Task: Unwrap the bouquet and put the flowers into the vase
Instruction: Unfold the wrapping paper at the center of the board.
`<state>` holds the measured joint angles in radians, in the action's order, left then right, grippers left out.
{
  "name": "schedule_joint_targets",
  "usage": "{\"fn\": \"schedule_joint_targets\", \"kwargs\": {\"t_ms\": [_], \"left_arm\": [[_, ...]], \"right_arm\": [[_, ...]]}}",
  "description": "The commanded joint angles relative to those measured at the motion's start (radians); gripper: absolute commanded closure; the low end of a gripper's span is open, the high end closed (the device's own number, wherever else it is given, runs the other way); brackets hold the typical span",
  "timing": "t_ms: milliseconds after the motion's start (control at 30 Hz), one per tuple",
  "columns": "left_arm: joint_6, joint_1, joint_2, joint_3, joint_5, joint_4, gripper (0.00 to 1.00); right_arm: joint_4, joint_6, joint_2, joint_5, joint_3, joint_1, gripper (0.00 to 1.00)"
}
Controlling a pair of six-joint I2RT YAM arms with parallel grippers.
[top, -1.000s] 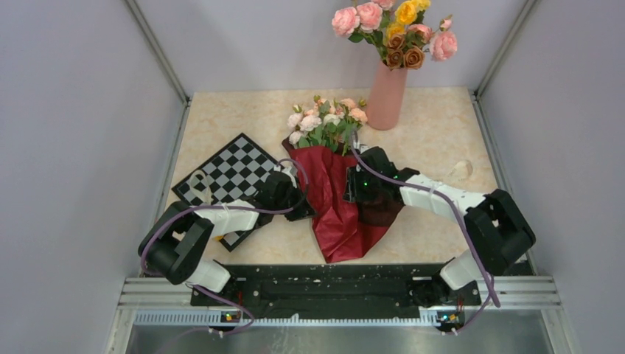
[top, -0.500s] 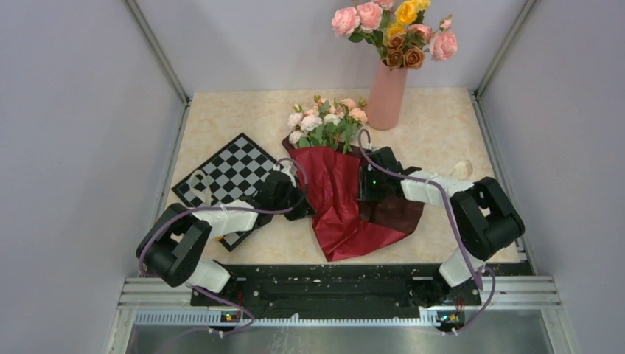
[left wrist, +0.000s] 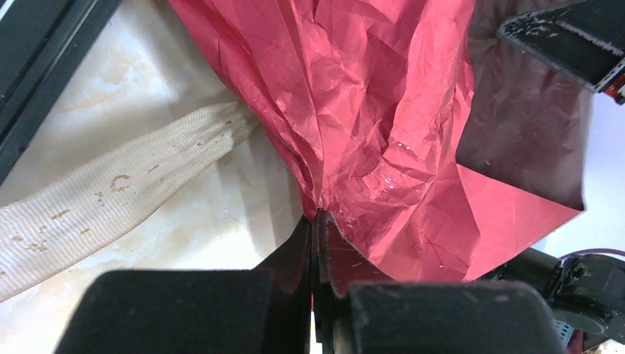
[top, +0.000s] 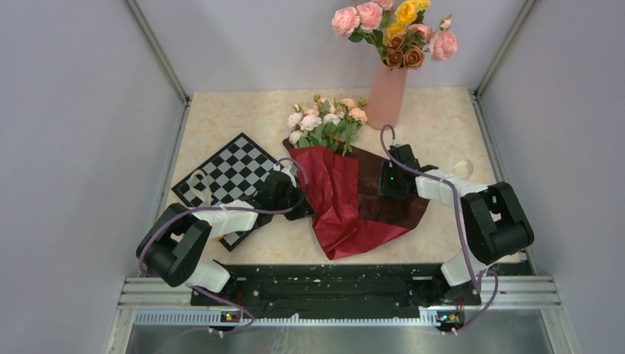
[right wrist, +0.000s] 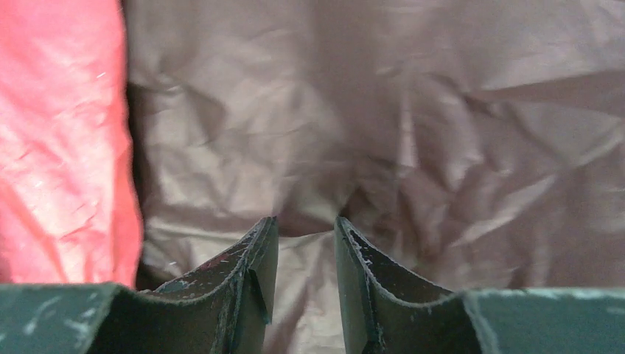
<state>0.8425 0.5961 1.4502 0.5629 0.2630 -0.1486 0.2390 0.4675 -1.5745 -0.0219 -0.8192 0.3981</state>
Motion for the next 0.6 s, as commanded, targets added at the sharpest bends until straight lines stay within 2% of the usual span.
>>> {"fn": "schedule_joint_targets", "kwargs": {"t_ms": [0, 567], "left_arm": [[-0.018, -0.005, -0.019, 0.002, -0.028, -0.012, 1.0], [-0.028, -0.008, -0.025, 0.012, -0.035, 0.007, 1.0]], "right_arm": [[0.061, 0.001, 0.042, -0.066, 0.031, -0.092, 0.63], [0.104, -0.007, 0.249, -0.182, 0.091, -0.386, 0.49]]}}
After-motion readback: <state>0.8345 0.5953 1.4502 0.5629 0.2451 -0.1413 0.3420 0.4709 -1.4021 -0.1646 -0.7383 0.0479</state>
